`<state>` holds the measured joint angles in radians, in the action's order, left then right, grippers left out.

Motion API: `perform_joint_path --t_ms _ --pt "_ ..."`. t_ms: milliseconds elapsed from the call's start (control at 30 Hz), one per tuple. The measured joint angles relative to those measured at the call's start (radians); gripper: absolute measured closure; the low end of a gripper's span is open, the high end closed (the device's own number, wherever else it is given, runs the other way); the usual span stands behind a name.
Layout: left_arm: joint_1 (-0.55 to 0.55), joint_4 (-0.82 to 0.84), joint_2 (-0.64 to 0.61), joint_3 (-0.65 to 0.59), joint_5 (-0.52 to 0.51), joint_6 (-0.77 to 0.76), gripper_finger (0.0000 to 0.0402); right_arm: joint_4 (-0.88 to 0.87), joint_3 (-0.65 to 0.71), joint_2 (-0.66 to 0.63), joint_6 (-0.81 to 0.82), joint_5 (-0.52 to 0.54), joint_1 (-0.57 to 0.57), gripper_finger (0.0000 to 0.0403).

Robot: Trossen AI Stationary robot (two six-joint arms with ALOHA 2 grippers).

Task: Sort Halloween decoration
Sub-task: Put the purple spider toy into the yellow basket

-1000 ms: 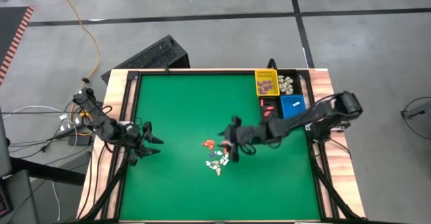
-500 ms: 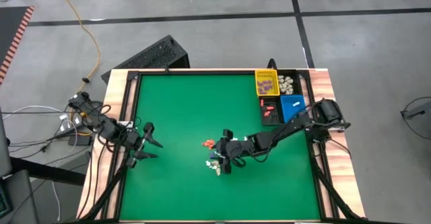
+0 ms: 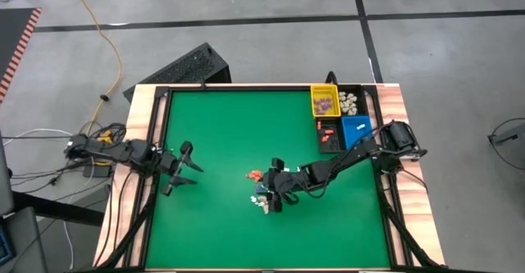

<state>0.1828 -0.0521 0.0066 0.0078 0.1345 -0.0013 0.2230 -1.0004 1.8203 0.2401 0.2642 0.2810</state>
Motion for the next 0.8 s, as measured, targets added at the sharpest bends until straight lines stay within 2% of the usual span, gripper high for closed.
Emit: perform_joint_path --t_ms 167,367,600,800 --pt "-0.065 -0.002 -0.003 0.0 0.011 0.005 0.0221 -0.033 0.0 0.0 0.022 0.0 0.001 0.0163" --pt "-0.127 -0.019 -0.002 -0.001 0.129 -0.011 0.0221 -0.042 0.001 0.001 0.006 0.001 -0.001 0.0163" --pt "-0.145 -0.019 0.0 -0.001 0.132 -0.029 0.0221 -0.003 0.001 0.001 -0.013 0.038 -0.001 0.0163" --pt "-0.145 -0.026 0.0 -0.002 0.192 -0.033 0.0221 0.001 0.002 0.006 -0.029 0.058 -0.001 0.0176"
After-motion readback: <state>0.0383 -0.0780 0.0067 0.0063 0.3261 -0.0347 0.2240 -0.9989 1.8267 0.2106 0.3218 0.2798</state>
